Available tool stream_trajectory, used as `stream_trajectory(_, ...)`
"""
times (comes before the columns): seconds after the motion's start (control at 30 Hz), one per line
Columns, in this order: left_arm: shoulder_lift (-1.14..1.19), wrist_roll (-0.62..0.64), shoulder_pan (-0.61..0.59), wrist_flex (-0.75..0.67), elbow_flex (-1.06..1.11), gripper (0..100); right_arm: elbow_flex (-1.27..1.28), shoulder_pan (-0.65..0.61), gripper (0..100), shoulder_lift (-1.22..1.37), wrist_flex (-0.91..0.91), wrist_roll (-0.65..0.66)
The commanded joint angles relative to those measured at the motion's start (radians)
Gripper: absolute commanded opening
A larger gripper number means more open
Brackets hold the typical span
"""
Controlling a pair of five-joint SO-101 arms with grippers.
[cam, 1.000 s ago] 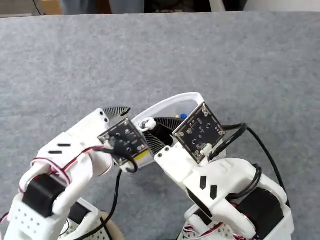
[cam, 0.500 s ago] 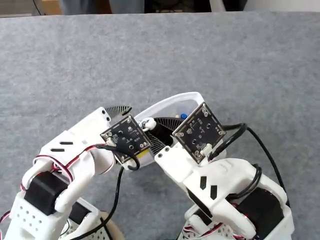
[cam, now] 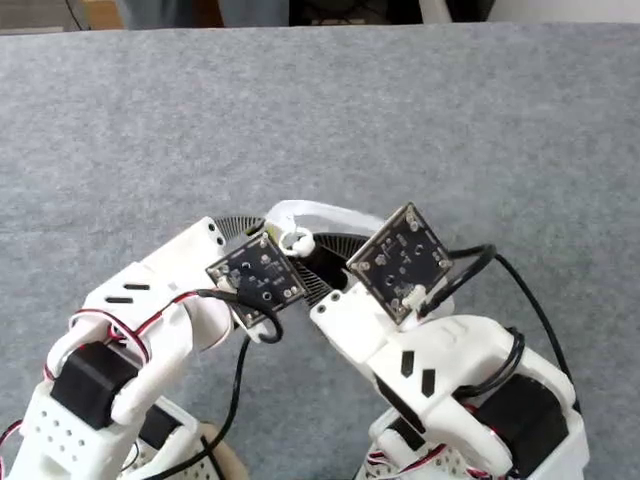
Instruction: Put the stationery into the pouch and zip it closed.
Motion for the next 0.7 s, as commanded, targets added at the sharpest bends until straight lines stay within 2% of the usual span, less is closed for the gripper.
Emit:
stream_trajectory(0.0,-0.012,-0.003,0.024,-0.005,-0.030,5,-0.039,-0.014,1.2,-0.002,-0.005,0.002)
stream_trajectory(0.13,-0.014,-0.005,0.001,0.005,-0.042,7,-0.042,-0.014,1.2,-0.002,0.025,0.002)
stream_trajectory(0.3,-0.015,-0.003,-0.084,0.072,-0.108,25,-0.073,-0.015,1.2,-0.004,0.060,0.002)
stream_trajectory(0.4,-0.015,-0.011,-0.085,0.146,-0.154,34,-0.124,-0.015,1.2,-0.004,0.061,0.002)
stream_trajectory(0.67,-0.015,-0.006,-0.077,0.213,-0.213,35,-0.180,-0.015,1.2,-0.004,0.124,0.002)
